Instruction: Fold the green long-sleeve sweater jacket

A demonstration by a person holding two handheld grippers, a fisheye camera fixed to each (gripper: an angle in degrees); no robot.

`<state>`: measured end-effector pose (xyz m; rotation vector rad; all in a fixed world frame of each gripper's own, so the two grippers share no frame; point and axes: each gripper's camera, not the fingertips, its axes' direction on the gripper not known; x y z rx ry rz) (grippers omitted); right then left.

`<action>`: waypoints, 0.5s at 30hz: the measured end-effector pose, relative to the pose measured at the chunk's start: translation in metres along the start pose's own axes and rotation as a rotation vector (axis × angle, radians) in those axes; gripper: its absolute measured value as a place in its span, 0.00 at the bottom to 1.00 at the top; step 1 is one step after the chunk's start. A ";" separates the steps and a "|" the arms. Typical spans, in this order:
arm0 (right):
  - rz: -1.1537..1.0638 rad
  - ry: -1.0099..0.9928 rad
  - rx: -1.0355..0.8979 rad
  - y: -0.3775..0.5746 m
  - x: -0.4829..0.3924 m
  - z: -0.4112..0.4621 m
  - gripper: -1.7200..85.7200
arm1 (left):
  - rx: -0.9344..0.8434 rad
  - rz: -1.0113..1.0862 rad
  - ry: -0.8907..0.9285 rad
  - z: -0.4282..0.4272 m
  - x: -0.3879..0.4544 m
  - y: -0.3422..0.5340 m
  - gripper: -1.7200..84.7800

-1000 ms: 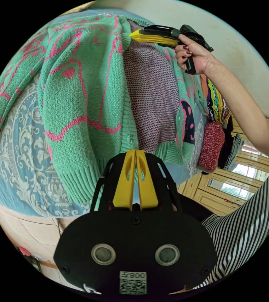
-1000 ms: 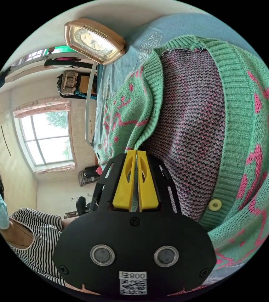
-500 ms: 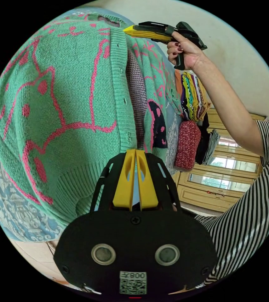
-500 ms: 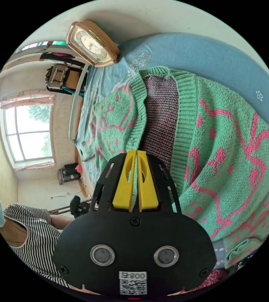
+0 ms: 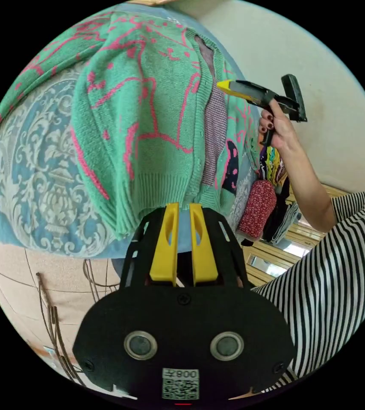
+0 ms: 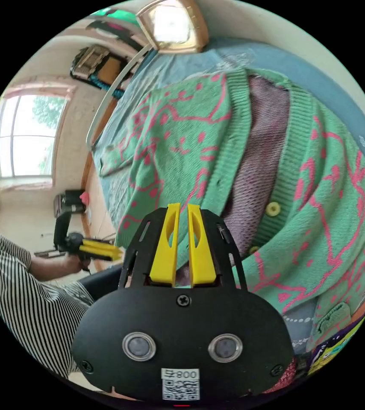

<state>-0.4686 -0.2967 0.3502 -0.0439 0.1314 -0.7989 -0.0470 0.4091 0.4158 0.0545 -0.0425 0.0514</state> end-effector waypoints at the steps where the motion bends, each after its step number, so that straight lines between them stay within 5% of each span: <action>1: -0.038 -0.002 -0.048 0.003 -0.013 0.013 0.08 | 0.029 -0.060 -0.015 -0.011 -0.021 0.000 0.09; 5: -0.212 0.135 -0.261 0.023 -0.073 0.079 0.09 | 0.097 -0.204 0.000 -0.020 -0.070 -0.008 0.10; 15: -0.312 0.251 -0.384 0.034 -0.103 0.131 0.03 | 0.072 -0.198 -0.008 -0.005 -0.089 -0.013 0.06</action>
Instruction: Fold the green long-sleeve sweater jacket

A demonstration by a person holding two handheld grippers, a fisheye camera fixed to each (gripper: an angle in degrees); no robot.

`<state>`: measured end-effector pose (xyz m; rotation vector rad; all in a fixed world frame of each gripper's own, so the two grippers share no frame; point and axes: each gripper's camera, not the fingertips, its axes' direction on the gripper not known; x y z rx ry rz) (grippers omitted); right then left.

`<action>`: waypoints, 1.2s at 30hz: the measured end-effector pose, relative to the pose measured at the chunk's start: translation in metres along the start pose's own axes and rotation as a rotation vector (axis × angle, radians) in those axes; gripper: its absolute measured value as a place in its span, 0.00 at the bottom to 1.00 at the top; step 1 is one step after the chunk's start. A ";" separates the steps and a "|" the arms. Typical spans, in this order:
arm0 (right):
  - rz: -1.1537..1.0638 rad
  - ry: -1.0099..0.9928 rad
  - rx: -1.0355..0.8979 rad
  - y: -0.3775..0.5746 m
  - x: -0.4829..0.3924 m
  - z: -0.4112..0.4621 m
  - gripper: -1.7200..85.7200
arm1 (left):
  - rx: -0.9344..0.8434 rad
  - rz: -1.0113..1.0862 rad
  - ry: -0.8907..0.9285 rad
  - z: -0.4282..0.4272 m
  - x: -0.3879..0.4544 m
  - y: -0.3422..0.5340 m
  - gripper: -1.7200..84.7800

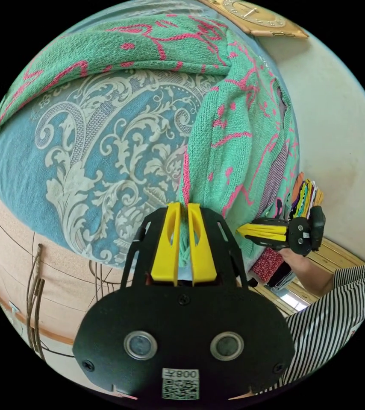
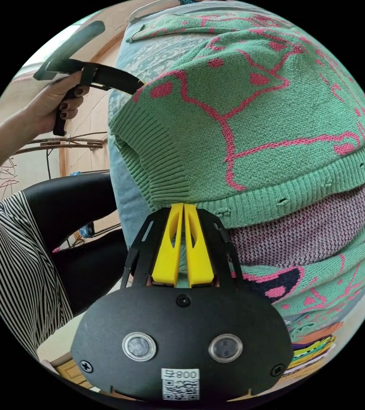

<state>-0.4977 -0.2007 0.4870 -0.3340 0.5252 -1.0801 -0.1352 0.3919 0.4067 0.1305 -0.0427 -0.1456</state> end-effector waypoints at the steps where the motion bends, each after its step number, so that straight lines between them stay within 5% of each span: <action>1: -0.005 -0.006 -0.008 -0.001 -0.001 0.000 0.02 | -0.001 0.006 0.022 -0.006 -0.003 0.001 0.06; 13: 0.066 -0.140 -0.173 0.042 0.003 0.027 0.02 | -0.006 -0.038 0.067 -0.006 -0.048 0.006 0.05; 36: 0.347 -0.270 0.107 0.149 0.039 0.006 0.02 | 0.210 0.191 -0.021 0.037 0.050 -0.110 0.06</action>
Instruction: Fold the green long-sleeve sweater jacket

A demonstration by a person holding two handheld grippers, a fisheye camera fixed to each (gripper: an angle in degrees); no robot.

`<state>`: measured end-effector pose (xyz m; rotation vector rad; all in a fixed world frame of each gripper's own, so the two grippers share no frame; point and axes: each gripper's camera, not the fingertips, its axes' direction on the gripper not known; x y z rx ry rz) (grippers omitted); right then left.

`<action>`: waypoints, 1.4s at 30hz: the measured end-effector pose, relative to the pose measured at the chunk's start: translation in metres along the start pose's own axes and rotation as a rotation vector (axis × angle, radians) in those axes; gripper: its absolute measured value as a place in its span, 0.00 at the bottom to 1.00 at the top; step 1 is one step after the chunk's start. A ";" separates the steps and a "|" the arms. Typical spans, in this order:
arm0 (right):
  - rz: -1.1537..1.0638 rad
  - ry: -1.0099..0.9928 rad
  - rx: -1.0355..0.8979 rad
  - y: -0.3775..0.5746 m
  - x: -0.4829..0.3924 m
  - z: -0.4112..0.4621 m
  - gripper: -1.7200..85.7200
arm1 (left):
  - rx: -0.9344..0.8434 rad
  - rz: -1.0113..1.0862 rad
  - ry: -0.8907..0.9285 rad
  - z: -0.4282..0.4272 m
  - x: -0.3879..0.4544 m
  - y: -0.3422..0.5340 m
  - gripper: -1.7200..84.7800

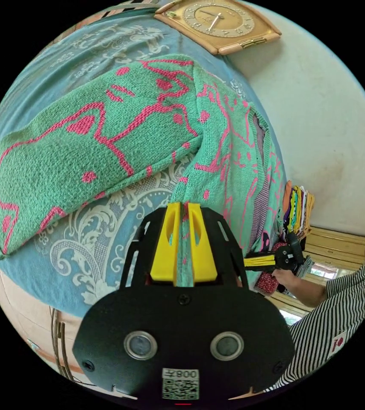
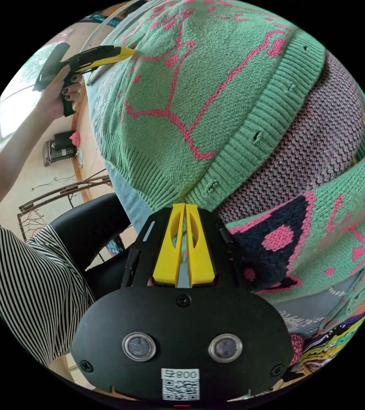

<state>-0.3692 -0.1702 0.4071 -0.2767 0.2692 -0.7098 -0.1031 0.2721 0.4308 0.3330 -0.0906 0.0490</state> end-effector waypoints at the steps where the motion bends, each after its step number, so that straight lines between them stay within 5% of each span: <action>1: 0.008 -0.012 0.022 0.005 0.002 -0.005 0.02 | 0.030 0.024 0.010 -0.003 0.012 0.002 0.06; 13: 0.275 0.078 0.403 0.091 0.063 -0.090 0.03 | -0.155 0.539 0.281 0.197 0.259 -0.123 0.10; 18: 0.321 0.196 0.525 0.116 0.081 -0.120 0.06 | -0.215 0.606 0.088 0.276 0.318 -0.166 0.11; 26: 0.539 0.341 0.638 0.168 0.149 -0.163 0.10 | -0.241 0.550 -0.011 0.345 0.330 -0.179 0.11; 33: 0.714 0.253 0.640 0.210 0.216 -0.167 0.11 | -0.244 0.479 0.004 0.392 0.320 -0.190 0.06; 42: 0.635 0.136 0.589 0.230 0.266 -0.192 0.06 | -0.140 0.473 0.298 0.371 0.313 -0.204 0.03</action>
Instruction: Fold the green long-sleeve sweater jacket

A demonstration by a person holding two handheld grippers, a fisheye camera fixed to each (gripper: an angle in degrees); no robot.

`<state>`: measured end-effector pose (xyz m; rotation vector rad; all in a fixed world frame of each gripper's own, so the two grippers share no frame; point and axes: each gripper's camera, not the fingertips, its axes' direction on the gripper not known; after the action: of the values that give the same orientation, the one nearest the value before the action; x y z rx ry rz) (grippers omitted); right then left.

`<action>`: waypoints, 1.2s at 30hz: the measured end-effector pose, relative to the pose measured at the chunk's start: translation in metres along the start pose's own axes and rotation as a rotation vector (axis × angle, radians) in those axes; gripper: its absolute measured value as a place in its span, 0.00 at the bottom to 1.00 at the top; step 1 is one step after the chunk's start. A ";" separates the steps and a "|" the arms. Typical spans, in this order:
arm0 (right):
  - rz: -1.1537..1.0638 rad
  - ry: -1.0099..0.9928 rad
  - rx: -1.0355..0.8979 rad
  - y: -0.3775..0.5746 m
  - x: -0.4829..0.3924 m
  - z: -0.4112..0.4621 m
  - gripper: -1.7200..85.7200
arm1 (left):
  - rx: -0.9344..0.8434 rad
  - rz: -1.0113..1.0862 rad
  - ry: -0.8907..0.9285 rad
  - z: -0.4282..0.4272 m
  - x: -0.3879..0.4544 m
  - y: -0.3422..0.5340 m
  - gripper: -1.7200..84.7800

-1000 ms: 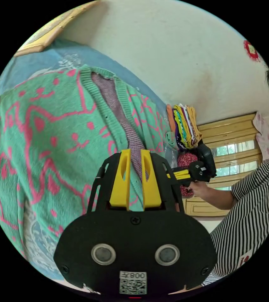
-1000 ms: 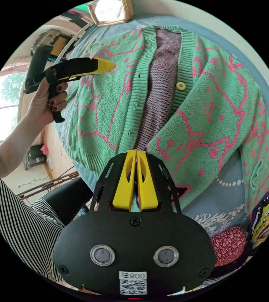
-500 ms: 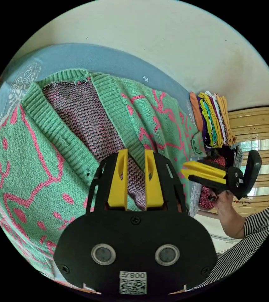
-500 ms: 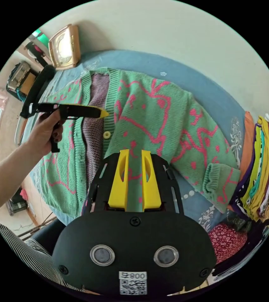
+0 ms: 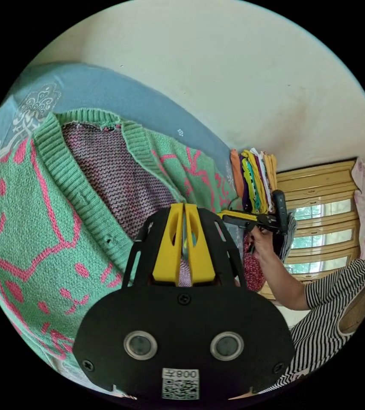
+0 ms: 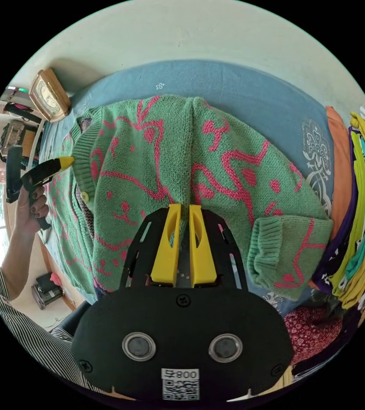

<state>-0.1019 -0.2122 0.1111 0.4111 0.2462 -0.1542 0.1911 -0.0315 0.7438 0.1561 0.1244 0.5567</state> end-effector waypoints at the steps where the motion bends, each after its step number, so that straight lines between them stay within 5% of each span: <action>1: -0.002 -0.007 -0.004 -0.003 0.005 -0.003 0.06 | 0.044 0.000 0.025 -0.009 -0.002 -0.003 0.03; 6: -0.021 0.003 -0.048 -0.033 0.037 -0.016 0.06 | 0.179 -0.065 0.026 -0.025 -0.039 -0.019 0.03; 13: 0.022 -0.061 -0.048 -0.032 0.041 -0.020 0.08 | 0.040 -0.135 0.056 0.044 -0.086 -0.016 0.06; 20: -0.195 -0.129 -0.016 0.040 -0.083 -0.015 0.12 | 0.017 -0.150 0.087 0.061 -0.097 0.024 0.10; 23: -0.214 -0.013 0.006 0.061 -0.122 -0.008 0.09 | 0.013 -0.140 0.055 0.065 -0.091 0.043 0.10; 27: -0.257 -0.182 -0.035 0.065 -0.144 0.007 0.09 | -0.085 -0.106 0.051 0.094 -0.082 0.066 0.10; 36: -0.306 0.079 -0.149 0.061 -0.194 0.076 0.11 | -0.238 -0.157 0.120 0.169 -0.104 0.085 0.09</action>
<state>-0.2606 -0.1695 0.2537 0.2296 0.3956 -0.4175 0.0866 -0.0346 0.9329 -0.1181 0.1845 0.4202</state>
